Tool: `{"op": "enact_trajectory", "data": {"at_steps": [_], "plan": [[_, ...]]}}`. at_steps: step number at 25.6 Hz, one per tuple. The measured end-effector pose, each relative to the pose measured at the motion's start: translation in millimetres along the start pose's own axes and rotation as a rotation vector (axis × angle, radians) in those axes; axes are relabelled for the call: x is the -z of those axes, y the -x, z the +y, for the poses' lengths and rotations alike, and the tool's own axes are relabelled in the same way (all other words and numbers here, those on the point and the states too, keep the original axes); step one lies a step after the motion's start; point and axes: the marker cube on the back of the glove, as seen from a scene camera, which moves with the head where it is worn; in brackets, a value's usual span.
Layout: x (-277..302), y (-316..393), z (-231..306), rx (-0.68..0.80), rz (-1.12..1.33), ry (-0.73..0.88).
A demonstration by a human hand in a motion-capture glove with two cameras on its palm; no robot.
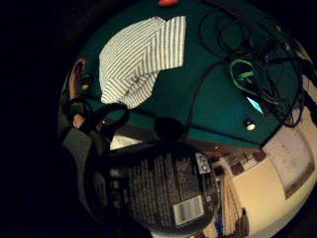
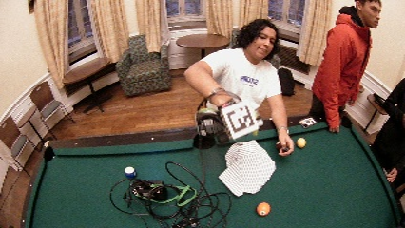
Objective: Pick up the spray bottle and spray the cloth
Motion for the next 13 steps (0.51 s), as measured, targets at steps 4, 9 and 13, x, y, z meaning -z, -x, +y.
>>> {"op": "enact_trajectory", "data": {"at_steps": [4,9,13], "plan": [[-29.4,5.1,-33.5,-0.036,0.03,0.072],[-64.4,9.3,-63.7,-0.068,0.053,0.162],[-89.0,9.4,-83.1,-0.095,0.08,0.222]]}}
